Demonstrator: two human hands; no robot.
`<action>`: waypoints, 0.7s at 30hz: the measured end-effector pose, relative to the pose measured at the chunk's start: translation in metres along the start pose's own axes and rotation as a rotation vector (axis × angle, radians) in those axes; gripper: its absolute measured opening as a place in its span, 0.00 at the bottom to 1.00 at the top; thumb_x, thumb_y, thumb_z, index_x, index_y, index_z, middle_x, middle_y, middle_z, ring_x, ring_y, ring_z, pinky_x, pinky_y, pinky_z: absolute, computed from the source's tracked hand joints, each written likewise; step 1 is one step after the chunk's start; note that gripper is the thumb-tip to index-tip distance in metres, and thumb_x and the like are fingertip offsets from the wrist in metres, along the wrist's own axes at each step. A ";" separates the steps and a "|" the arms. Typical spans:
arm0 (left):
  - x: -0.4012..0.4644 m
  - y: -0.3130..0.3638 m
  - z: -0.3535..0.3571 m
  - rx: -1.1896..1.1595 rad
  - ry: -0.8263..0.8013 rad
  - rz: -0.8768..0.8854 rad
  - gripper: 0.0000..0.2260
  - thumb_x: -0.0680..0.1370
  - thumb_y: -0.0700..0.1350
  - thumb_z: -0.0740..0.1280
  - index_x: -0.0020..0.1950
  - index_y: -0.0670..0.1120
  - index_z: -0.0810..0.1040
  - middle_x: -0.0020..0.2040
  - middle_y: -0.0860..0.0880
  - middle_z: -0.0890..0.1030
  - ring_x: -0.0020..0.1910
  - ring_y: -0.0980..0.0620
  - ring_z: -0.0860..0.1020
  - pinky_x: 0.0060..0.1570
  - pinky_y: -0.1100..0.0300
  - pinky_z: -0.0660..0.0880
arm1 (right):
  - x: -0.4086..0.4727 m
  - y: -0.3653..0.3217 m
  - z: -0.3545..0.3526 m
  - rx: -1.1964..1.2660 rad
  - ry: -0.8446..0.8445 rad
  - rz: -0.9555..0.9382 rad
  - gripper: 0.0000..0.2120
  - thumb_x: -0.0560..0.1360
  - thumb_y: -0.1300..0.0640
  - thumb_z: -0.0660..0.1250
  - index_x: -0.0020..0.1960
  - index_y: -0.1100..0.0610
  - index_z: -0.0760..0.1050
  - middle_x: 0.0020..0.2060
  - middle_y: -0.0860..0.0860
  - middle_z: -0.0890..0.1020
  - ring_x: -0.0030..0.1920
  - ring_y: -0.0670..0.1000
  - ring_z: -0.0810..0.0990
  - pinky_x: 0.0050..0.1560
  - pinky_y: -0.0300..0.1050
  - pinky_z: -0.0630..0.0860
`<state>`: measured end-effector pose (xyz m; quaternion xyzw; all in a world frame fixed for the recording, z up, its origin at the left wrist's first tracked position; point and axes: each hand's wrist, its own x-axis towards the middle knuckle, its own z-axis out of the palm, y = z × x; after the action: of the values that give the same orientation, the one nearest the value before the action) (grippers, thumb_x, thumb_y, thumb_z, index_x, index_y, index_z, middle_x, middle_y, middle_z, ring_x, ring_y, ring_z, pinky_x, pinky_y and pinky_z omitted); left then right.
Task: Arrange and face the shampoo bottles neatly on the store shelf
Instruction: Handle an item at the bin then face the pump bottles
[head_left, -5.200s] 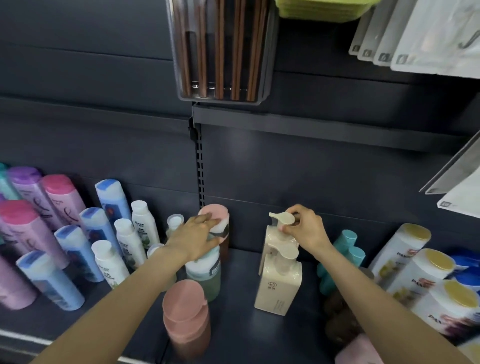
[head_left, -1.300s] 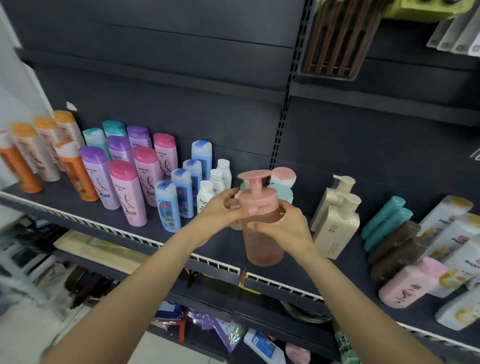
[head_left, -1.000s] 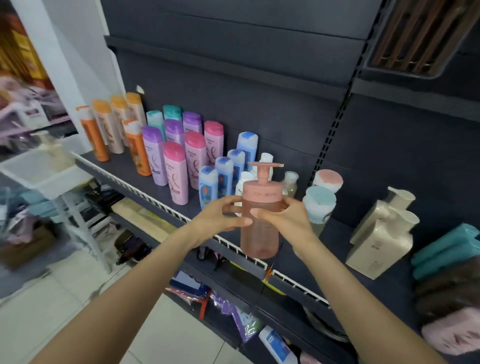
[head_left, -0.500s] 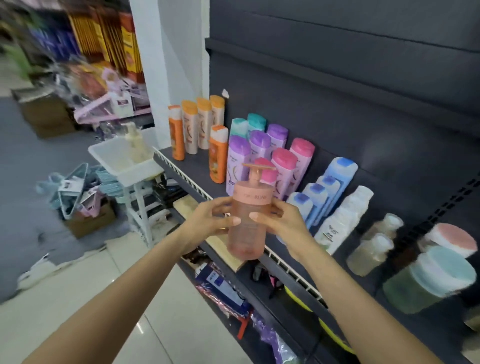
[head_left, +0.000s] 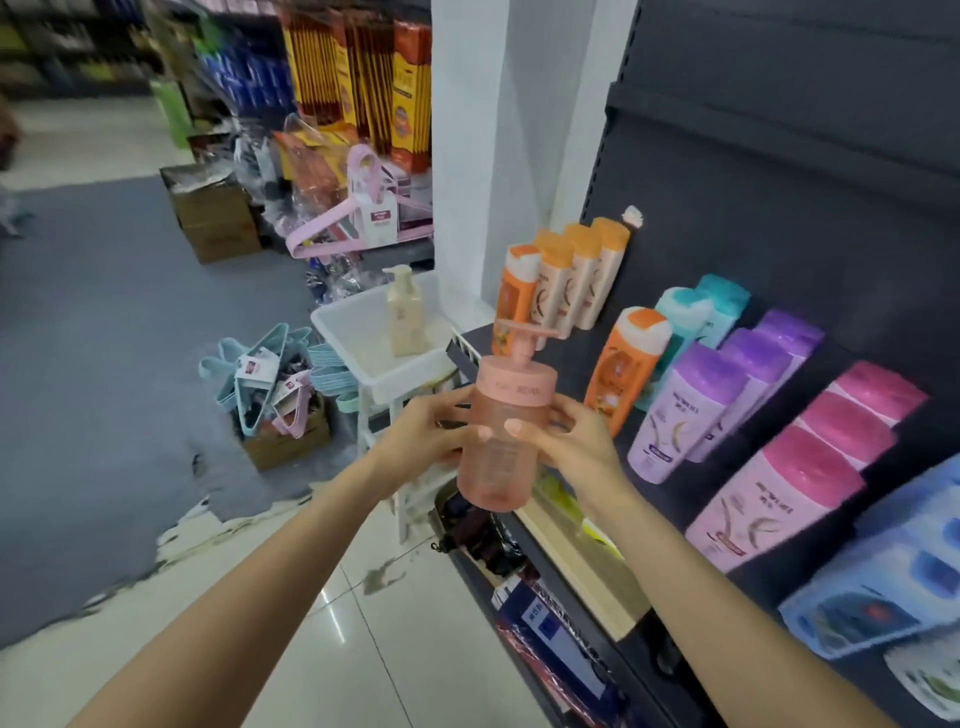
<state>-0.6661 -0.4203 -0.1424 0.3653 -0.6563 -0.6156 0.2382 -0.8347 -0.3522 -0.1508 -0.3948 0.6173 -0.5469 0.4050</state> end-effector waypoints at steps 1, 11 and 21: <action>0.008 -0.004 -0.012 0.018 0.013 0.001 0.23 0.75 0.39 0.69 0.69 0.51 0.71 0.54 0.47 0.82 0.54 0.53 0.81 0.52 0.57 0.79 | 0.013 0.001 0.009 -0.006 -0.007 0.000 0.15 0.67 0.62 0.76 0.45 0.46 0.77 0.44 0.46 0.83 0.44 0.43 0.81 0.48 0.45 0.78; 0.127 -0.026 -0.146 0.212 0.104 -0.048 0.26 0.74 0.44 0.71 0.70 0.55 0.70 0.54 0.49 0.82 0.49 0.55 0.81 0.47 0.60 0.79 | 0.178 0.011 0.102 -0.069 -0.053 0.003 0.27 0.64 0.57 0.79 0.61 0.56 0.76 0.52 0.49 0.82 0.54 0.50 0.80 0.56 0.51 0.78; 0.241 -0.074 -0.239 0.266 0.245 -0.128 0.25 0.70 0.38 0.74 0.63 0.49 0.71 0.50 0.52 0.79 0.51 0.54 0.79 0.49 0.59 0.76 | 0.322 0.044 0.175 -0.188 -0.149 0.095 0.25 0.63 0.59 0.79 0.58 0.55 0.77 0.50 0.47 0.83 0.52 0.46 0.80 0.56 0.49 0.77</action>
<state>-0.6193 -0.7568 -0.2176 0.5068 -0.6736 -0.4881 0.2265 -0.7897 -0.7100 -0.2295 -0.4409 0.6522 -0.4356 0.4364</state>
